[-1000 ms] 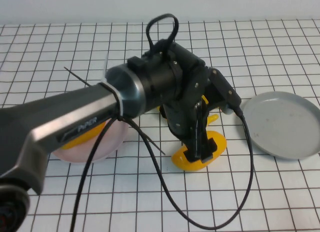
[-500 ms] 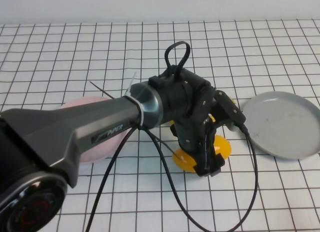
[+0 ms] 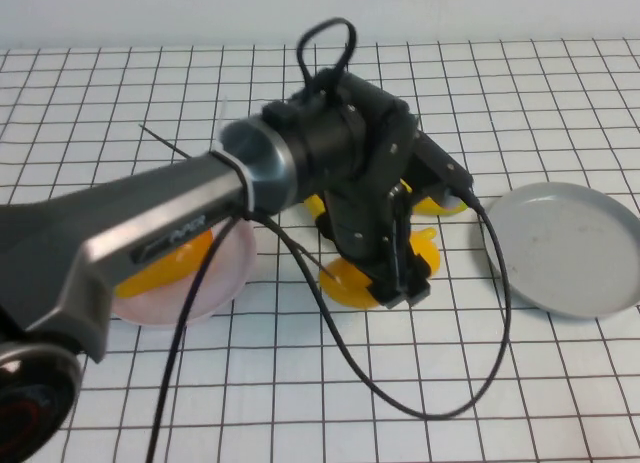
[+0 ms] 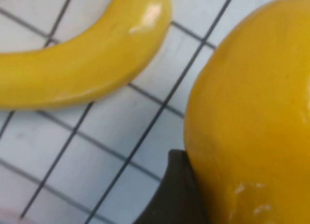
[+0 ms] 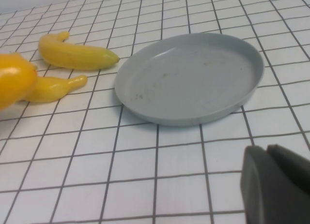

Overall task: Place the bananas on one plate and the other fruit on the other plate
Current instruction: Put one type of fruit in the left plate

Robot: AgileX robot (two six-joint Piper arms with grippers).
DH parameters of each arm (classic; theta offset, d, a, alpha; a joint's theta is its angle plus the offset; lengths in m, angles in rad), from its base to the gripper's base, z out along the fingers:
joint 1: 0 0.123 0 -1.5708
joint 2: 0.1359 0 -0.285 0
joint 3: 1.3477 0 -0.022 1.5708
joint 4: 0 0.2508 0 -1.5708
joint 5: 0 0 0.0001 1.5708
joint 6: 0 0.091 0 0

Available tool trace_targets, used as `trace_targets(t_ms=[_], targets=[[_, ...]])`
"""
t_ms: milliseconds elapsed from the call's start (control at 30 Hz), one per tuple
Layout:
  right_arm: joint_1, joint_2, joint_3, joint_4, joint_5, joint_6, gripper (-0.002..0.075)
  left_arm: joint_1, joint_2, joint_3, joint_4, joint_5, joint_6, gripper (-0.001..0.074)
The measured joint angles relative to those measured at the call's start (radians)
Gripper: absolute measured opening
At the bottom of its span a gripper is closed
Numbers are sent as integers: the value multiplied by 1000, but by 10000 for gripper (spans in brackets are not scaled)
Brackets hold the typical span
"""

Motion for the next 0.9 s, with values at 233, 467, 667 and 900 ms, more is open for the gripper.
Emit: trace_targets(t_ms=[233, 467, 667, 900], targets=[[0, 0, 0, 0, 0, 0, -18, 173, -106, 40, 39, 46, -98, 523], [0, 0, 0, 0, 0, 0, -18, 308, -126, 183, 42, -26, -105, 523], [0, 0, 0, 0, 0, 0, -18, 340, -126, 252, 24, -141, -50, 526], [0, 0, 0, 0, 0, 0, -18, 369, -126, 254, 16, -172, -42, 667]])
